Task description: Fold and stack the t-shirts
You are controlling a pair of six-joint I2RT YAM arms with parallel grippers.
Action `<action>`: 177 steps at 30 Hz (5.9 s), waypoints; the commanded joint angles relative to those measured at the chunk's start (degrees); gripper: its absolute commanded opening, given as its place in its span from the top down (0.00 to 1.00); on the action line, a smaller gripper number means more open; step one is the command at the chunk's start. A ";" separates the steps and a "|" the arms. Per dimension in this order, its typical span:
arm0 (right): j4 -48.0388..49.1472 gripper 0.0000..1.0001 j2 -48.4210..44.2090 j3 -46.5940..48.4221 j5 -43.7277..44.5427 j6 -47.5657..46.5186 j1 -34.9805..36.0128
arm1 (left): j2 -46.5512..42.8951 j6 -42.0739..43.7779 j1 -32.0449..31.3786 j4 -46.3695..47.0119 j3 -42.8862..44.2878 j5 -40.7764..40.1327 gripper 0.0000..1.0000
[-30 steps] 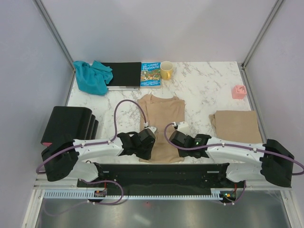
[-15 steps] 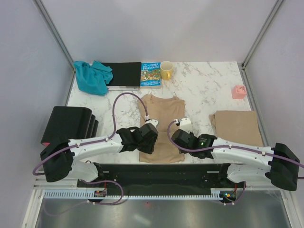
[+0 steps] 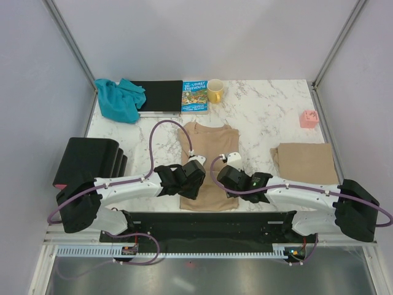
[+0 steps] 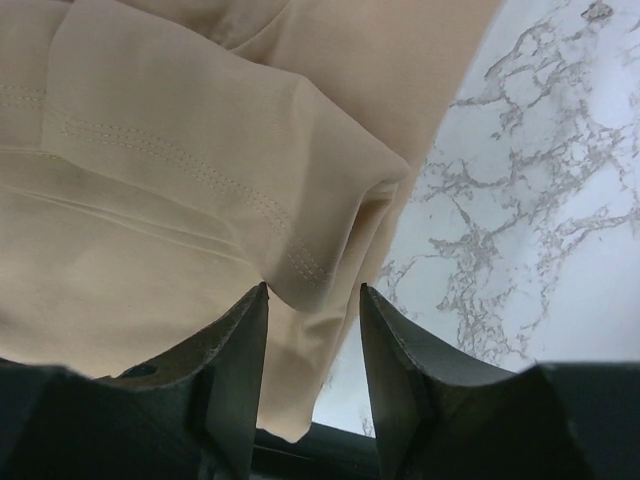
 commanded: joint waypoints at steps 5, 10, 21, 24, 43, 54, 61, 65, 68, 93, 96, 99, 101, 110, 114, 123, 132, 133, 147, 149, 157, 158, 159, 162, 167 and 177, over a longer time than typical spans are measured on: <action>6.03 0.51 2.15 -1.67 -1.74 -1.57 -1.40 | -0.34 0.64 0.17 0.24 0.54 -1.93 0.57; 7.43 0.53 2.59 -2.20 -2.36 -2.36 -2.36 | -0.43 0.11 0.09 0.41 -0.08 -2.02 0.57; 8.85 1.00 2.06 -1.32 -3.50 -2.98 -2.63 | -0.25 -0.15 0.17 1.38 -1.92 -0.97 0.62; 8.49 1.00 1.27 0.34 -2.63 -3.85 -2.63 | 0.98 0.02 0.17 2.25 -2.45 0.35 0.82; 10.34 1.00 5.92 9.31 2.39 -12.03 -7.81 | 8.45 2.48 0.08 4.90 -3.15 3.78 0.98; 15.43 0.99 12.51 13.62 0.54 -11.94 -14.58 | 11.09 2.92 0.08 4.90 -3.24 4.13 0.98; 17.46 0.93 19.37 19.76 0.01 -12.21 -16.34 | 12.67 2.92 0.00 4.98 -3.24 4.40 0.98; 18.25 0.76 22.27 22.58 0.63 -11.86 -17.22 | 12.93 2.66 0.00 4.90 -3.59 4.40 0.98; 18.16 0.70 23.85 24.17 2.21 -11.15 -18.09 | 12.85 2.49 0.00 4.90 -3.86 4.48 0.98; 19.74 0.61 22.81 23.74 2.48 -12.64 -22.05 | 8.63 3.45 0.00 1.91 9.39 -3.51 0.98; 18.08 0.62 20.26 23.12 1.07 -12.82 -22.05 | 9.42 4.86 0.00 1.03 13.09 -3.78 0.94; 16.23 0.66 14.91 19.97 -3.32 -13.00 -22.05 | 10.12 5.82 0.00 0.76 15.38 -3.78 0.93; 15.09 0.69 10.26 17.42 -6.38 -12.38 -21.88 | 10.99 6.26 0.08 0.85 16.35 -4.39 0.93; 8.85 0.79 -8.11 5.46 -12.98 -10.53 -21.35 | 16.97 7.85 0.87 0.94 18.46 -6.32 0.95; 8.05 0.85 -10.25 2.99 -18.17 -10.80 -21.00 | 18.03 7.93 1.40 1.03 19.17 -8.17 0.96; 12.88 0.91 -2.87 -0.52 -18.80 -10.80 -17.92 | 17.77 7.76 3.69 1.12 20.40 -9.84 0.98; 15.79 0.96 5.04 -3.16 -17.92 -10.80 -16.08 | 18.82 9.78 7.38 0.94 21.89 -10.72 0.98; 15.79 0.96 6.09 -3.16 -17.74 -10.71 -15.99 | 19.08 9.87 8.08 0.77 22.07 -11.16 0.98; 14.38 1.00 9.09 -3.60 -15.28 -9.39 -15.29 | 25.06 5.83 14.41 -7.76 27.61 -14.33 0.98; 13.51 0.98 7.52 -3.17 -13.97 -9.39 -15.11 | 25.24 5.12 14.94 -8.72 27.61 -14.24 0.98; 10.34 0.67 -2.33 3.32 -4.83 -13.42 -15.28 | 18.13 2.31 17.39 -8.64 25.50 -17.31 0.80; 10.43 0.66 -2.25 4.21 -3.60 -14.22 -15.37 | 17.77 1.96 18.01 -8.55 25.58 -17.40 0.78; 10.17 0.65 -0.86 5.44 -0.98 -14.66 -15.72 | 17.25 1.61 19.32 -8.46 25.67 -17.57 0.75; 8.32 0.64 3.97 12.20 -0.42 -15.11 -16.43 | 18.20 0.55 22.31 -8.20 27.16 -16.26 0.65; 8.49 0.63 8.30 18.28 -4.20 -13.35 -16.43 | 21.54 -2.52 27.32 -8.02 30.15 -14.15 0.57; 9.55 0.64 8.03 16.26 -5.08 -13.88 -16.43 | 30.94 0.28 34.10 -1.87 36.64 -6.51 0.55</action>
